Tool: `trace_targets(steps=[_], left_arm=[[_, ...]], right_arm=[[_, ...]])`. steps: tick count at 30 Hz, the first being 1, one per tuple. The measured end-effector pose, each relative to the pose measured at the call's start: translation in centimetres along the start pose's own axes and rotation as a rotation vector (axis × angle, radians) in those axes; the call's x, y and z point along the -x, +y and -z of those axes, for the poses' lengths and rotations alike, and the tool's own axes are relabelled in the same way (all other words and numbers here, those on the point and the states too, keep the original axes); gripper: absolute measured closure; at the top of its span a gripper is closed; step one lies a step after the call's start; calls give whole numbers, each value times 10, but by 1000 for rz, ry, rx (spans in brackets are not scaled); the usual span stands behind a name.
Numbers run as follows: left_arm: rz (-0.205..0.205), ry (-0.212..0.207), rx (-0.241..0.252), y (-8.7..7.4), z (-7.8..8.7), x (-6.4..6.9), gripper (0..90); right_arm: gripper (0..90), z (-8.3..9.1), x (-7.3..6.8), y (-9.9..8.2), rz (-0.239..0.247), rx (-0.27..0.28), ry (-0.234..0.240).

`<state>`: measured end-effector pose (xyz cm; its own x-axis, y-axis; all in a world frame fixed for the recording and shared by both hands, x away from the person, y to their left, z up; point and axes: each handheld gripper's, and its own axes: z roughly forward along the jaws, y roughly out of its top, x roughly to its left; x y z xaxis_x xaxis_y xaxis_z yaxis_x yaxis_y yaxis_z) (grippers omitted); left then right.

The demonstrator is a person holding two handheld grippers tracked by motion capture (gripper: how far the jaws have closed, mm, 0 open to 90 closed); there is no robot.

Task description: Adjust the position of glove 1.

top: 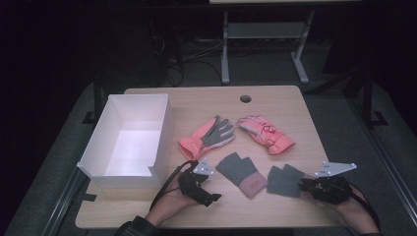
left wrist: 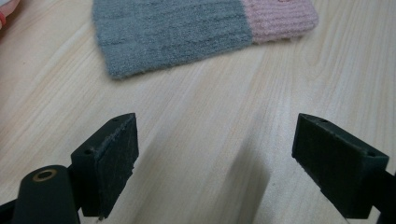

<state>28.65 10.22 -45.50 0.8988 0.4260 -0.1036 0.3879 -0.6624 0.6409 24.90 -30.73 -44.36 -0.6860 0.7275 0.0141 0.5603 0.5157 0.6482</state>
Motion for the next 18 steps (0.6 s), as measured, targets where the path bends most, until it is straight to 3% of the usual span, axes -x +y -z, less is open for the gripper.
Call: trace_targets(steps=[2,8,13,17,18], left_arm=[[-1,-1,-1,0,0,0,141],[-1,0,-2,0,0,0,141],[-15,-2,-15,0,0,0,141],[-16,0,-14,0,0,0,141],[-14,1,-16,0,1,0,141]], right_arm=[[710,-5,2,3,6,9,21],[698,-24,10,4,20,-32,63],[842,-25,11,4,18,-28,67],[863,-25,9,3,21,-21,54],[868,-22,10,3,4,-7,53]])
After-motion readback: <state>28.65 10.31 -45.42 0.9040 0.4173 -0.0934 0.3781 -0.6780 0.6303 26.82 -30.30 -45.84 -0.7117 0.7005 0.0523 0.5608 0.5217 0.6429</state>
